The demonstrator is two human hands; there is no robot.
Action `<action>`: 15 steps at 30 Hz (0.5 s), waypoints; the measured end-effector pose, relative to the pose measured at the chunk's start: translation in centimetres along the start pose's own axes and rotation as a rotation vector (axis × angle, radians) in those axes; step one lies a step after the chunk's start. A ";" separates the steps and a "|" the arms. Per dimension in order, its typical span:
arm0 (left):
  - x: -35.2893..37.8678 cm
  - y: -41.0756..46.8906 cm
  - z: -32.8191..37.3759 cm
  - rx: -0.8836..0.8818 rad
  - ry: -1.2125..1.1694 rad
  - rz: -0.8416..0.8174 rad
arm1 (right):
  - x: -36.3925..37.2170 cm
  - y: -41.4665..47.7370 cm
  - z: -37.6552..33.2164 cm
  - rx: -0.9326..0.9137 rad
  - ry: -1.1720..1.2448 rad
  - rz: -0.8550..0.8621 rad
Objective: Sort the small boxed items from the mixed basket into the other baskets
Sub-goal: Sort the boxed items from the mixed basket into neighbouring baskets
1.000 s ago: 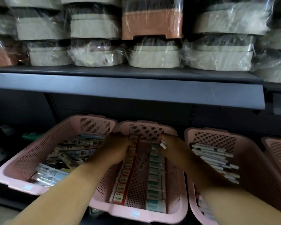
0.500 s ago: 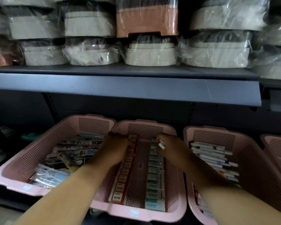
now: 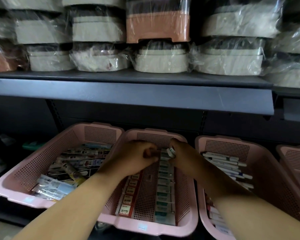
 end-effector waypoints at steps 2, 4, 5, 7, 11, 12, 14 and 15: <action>0.3 0.5 1.8 0.016 -0.095 0.008 | -0.1 0.1 -0.7 -0.040 -0.049 0.000; 1.0 1.0 2.7 -0.036 -0.245 0.002 | 0.0 0.2 -1.2 -0.074 -0.103 0.020; 1.2 1.1 2.8 -0.054 -0.281 0.010 | -0.1 0.1 -1.2 -0.083 -0.106 0.036; 1.4 1.2 2.9 -0.053 -0.322 0.039 | -0.5 -0.1 -0.9 -0.064 -0.048 0.054; 1.0 0.9 2.7 -0.048 -0.454 0.079 | -1.9 -0.6 0.0 -0.042 0.156 0.047; 1.0 0.9 2.7 -0.051 -0.446 0.068 | -2.1 -0.6 0.2 -0.046 0.189 0.053; 1.0 0.7 2.8 -0.047 -0.397 0.052 | -2.4 -0.7 0.3 -0.062 0.178 0.069; 0.9 0.7 3.0 -0.043 -0.364 0.052 | -2.4 -0.8 0.2 -0.070 0.140 0.075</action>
Point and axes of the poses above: each hand's wrist, its own y-axis towards the middle knuckle, its own x-axis out of the palm, z = x × y, the point moved 1 cm from there along y, towards the middle knuckle, and after that the axes turned 6 degrees about x, right-handed, at the moved point
